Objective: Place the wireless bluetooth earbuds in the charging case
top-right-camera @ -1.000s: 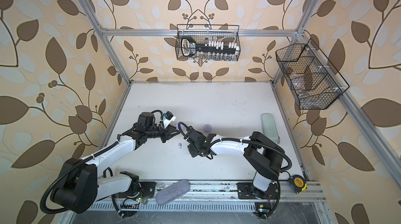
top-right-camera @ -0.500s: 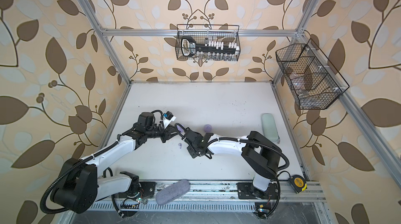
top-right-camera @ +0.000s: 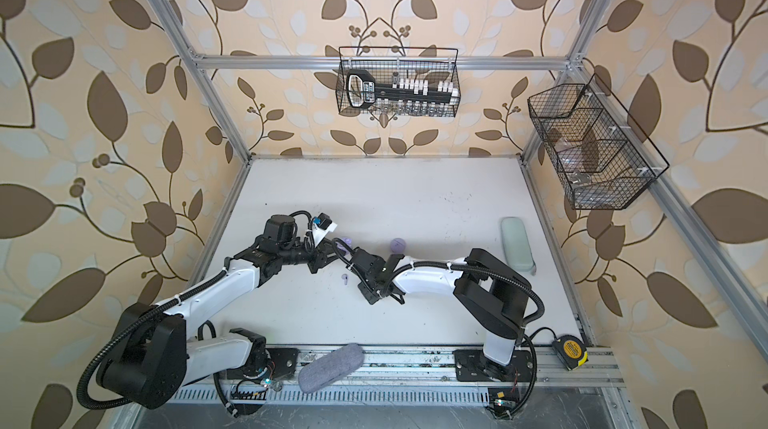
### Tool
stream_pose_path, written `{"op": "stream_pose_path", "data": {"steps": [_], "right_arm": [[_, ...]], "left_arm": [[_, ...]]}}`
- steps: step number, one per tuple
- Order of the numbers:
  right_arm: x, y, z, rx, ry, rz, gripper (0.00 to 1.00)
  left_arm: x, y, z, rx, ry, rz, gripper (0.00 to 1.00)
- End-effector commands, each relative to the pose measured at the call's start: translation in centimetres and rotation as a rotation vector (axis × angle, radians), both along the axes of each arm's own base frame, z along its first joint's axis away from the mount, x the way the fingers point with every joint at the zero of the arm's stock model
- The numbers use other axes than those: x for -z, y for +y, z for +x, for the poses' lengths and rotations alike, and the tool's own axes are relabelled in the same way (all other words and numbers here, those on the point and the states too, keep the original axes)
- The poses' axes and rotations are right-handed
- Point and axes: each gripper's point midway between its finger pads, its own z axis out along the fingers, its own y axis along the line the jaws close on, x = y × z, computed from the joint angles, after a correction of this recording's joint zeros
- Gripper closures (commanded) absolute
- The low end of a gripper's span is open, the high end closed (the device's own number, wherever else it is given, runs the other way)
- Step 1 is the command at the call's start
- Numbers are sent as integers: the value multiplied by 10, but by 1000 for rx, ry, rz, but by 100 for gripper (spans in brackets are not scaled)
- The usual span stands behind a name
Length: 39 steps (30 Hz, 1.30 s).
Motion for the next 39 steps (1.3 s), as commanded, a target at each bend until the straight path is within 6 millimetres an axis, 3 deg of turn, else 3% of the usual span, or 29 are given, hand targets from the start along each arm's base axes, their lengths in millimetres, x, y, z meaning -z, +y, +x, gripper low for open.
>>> {"op": "stream_pose_path", "data": {"steps": [1,39], "right_arm": [[1,1,5,-14,-13,-31,69],[6,2,6,-53,-17,-48,76]], "left_arm": [[-19,-5,4,31,-43,-30,97],[-18,-4,7,17,-36,-27,97]]}}
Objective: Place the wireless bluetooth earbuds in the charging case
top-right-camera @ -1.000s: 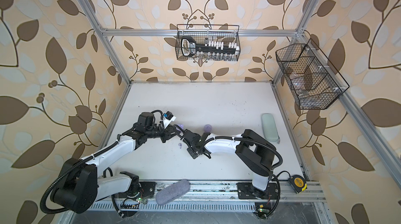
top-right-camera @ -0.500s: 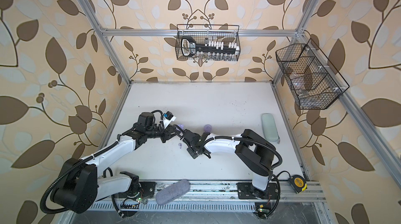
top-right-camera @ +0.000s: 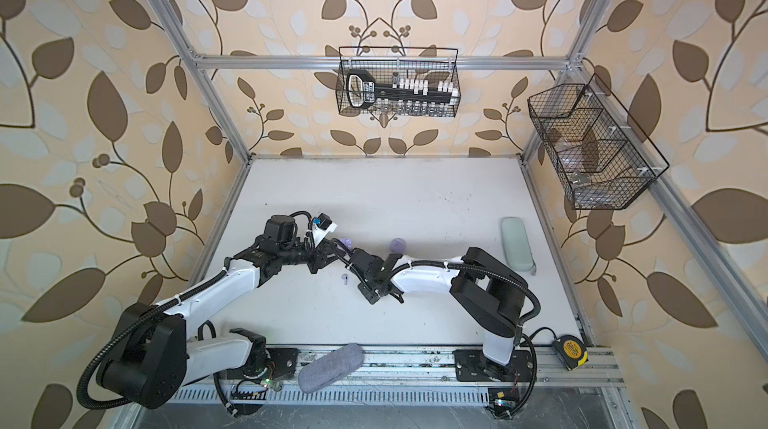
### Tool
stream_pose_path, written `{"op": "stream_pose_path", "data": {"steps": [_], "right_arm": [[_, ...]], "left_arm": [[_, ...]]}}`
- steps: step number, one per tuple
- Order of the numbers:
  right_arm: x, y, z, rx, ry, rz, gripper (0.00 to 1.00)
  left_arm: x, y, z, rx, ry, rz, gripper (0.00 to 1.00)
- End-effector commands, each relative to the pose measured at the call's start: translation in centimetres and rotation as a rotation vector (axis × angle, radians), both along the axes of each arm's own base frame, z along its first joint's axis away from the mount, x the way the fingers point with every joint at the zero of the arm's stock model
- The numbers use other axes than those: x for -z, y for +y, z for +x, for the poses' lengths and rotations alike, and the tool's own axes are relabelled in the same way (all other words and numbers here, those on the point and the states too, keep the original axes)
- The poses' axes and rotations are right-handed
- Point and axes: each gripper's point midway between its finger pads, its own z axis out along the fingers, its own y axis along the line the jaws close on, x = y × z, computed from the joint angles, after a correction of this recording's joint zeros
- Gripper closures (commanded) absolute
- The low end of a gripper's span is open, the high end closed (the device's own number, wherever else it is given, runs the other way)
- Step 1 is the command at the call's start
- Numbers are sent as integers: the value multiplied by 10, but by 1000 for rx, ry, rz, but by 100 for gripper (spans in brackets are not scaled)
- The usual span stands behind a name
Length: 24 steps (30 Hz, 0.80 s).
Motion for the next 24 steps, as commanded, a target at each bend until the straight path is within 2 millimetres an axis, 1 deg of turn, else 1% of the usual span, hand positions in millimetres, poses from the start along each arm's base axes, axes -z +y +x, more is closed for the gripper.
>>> {"op": "stream_pose_path", "data": {"steps": [1,14,24], "right_arm": [[2,3,4,-9,-5,-14,76],[0,1,3,-7,-7,-14,84],[-4,0,3,2,-16,2,86]], "left_arm": [[-19,-5,8,18,-43,-29,97],[-20,-5,9,17,-42,-29,96],[-19,-5,9,18,-42,-28,96]]}}
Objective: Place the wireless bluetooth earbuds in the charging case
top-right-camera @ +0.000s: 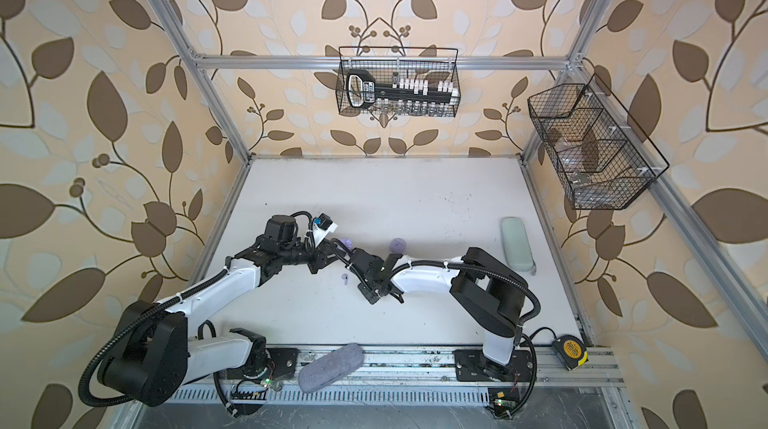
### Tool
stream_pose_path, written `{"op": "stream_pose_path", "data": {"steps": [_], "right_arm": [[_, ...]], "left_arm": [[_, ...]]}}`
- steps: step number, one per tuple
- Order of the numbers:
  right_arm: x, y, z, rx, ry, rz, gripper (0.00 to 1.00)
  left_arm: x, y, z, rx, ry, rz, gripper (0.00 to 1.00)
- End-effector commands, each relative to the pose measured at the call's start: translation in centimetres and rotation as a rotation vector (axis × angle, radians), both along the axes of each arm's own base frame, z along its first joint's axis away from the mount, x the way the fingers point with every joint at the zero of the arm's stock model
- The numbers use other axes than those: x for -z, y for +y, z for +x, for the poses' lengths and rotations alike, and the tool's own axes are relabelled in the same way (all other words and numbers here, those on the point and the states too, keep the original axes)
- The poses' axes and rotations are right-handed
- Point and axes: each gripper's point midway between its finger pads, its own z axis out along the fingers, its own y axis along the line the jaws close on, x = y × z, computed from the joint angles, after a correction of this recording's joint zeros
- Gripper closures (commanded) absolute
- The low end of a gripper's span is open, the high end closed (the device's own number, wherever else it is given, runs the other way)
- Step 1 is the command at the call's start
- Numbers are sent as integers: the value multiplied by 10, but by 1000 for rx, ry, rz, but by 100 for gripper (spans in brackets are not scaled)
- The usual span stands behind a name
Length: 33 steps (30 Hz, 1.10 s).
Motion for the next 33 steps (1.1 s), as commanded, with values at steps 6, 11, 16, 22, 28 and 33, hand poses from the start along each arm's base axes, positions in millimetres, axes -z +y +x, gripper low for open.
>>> {"op": "stream_pose_path", "data": {"steps": [6,11,16,22,28,33], "right_arm": [[-12,-3,4,29,-23,41,86],[-24,-6,8,61,-34,90,86],[-35,-14,14,132,-48,153,86],[-60,-14,23,235,-79,278,86],[-84,-14,29,333,-117,407,86],[-115,-16,35,427,-181,536,85]], "left_arm": [[-22,-5,7,23,-53,-32,96],[-22,-6,6,31,-55,-33,96],[-23,-6,3,43,-61,-36,97],[-24,-10,-6,81,-79,-35,98],[-23,-14,-17,121,-101,-21,98],[-22,-17,-19,133,-112,-10,97]]}}
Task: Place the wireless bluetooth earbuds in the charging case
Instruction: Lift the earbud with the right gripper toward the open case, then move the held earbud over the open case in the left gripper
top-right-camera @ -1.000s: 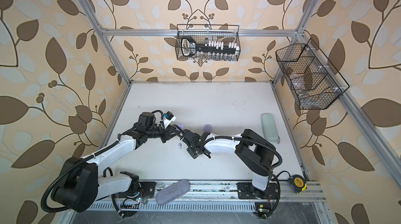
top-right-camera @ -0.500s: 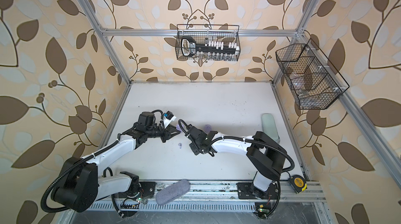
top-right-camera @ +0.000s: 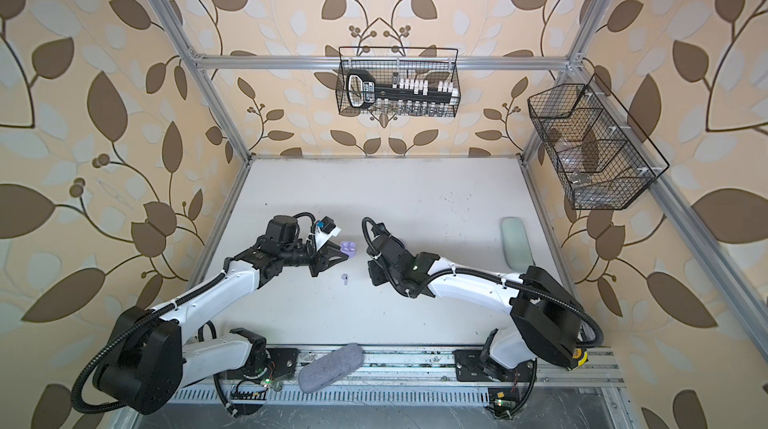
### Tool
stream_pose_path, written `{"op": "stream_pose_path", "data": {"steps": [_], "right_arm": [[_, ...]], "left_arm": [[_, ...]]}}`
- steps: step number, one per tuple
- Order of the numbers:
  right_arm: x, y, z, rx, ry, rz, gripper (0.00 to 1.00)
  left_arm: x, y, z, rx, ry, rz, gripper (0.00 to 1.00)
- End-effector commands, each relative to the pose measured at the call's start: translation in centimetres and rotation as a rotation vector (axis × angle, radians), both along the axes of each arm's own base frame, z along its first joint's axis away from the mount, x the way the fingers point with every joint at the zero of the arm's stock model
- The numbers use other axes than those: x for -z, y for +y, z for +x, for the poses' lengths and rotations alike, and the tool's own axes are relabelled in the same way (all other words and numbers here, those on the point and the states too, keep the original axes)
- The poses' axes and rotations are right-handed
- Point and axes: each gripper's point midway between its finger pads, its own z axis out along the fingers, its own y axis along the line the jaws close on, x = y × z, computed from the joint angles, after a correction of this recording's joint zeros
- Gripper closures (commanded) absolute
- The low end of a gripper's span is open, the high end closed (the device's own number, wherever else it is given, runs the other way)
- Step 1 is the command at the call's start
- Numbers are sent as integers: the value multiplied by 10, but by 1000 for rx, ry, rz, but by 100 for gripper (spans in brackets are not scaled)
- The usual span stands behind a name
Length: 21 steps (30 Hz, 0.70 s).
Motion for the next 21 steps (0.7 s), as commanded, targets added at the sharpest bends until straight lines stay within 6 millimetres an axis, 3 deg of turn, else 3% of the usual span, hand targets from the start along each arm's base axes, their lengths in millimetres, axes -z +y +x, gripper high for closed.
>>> {"op": "stream_pose_path", "data": {"steps": [1,6,21], "right_arm": [[-26,-1,7,105,-58,124,86],[-53,6,9,149,-110,223,86],[-79,10,17,257,-137,341,87]], "left_arm": [[-11,-4,-5,41,-52,-13,97],[-10,-5,-5,42,-49,-9,97],[-9,-5,-4,39,-45,-6,97]]}}
